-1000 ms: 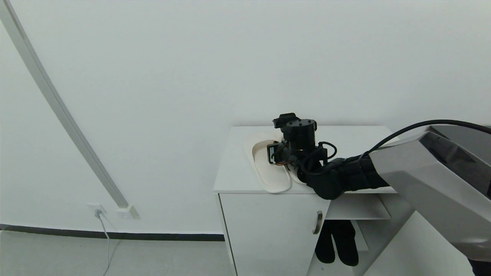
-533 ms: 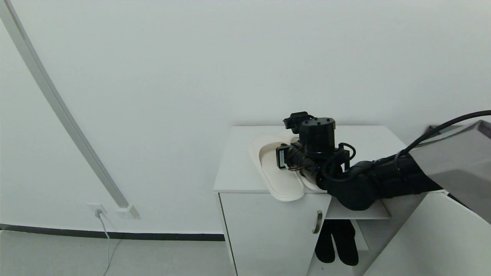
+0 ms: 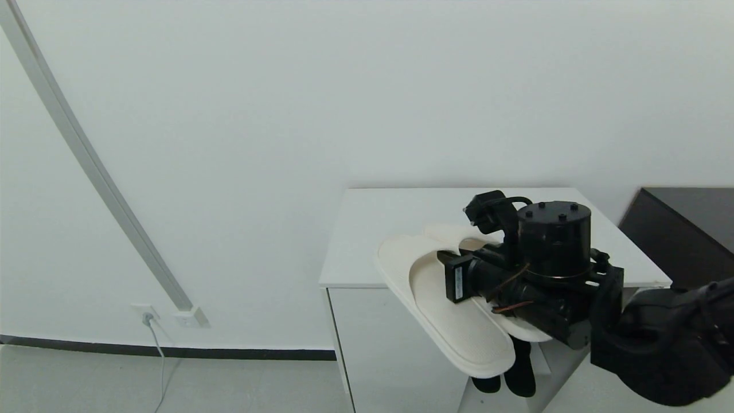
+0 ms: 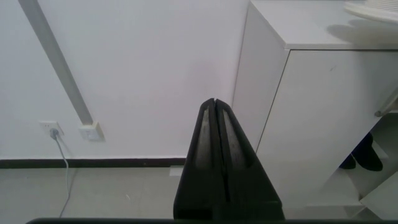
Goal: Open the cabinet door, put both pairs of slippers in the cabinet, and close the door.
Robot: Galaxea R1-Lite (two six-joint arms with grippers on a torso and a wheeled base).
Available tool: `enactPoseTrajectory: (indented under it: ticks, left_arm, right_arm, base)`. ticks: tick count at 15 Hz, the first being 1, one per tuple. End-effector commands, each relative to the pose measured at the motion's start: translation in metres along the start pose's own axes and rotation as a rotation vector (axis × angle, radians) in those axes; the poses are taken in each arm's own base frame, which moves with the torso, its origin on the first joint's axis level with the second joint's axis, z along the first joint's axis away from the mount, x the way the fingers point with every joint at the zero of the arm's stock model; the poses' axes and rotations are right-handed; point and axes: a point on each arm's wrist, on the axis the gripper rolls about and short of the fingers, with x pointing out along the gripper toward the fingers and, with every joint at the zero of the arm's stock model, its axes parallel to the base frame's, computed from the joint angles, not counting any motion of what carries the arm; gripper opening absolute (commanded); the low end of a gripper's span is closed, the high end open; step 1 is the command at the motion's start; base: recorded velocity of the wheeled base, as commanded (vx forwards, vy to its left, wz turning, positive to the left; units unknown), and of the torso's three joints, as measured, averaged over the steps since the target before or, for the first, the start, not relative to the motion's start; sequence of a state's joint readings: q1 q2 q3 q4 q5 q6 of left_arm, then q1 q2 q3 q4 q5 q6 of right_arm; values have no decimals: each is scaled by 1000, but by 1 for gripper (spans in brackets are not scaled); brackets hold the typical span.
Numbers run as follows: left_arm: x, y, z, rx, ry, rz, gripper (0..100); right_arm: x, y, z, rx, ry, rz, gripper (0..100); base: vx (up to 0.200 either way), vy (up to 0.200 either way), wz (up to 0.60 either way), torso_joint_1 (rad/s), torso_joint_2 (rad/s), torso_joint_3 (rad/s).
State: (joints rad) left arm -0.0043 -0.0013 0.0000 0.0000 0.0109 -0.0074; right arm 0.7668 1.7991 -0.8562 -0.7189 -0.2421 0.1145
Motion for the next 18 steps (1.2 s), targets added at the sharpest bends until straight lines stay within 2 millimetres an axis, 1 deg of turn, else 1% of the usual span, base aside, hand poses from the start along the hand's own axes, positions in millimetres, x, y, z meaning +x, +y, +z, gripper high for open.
enactPoseTrajectory:
  ticks: [1,13,18]
  left_arm:
    - [0,0,0,0,1,0,0]
    - [0,0,0,1,1,0,0]
    - [0,0,0,0,1,0,0]
  right_arm:
    - [-20,7,4,0,-17,38,0]
    - [-20,11,-1,-7,-3,45,0]
    - [-19,11,-3,-9,4,43,0]
  base:
    - [0,0,0,0,0,0]
    - [0,0,0,0,0,0]
    - [-200,0,0,7,3,0]
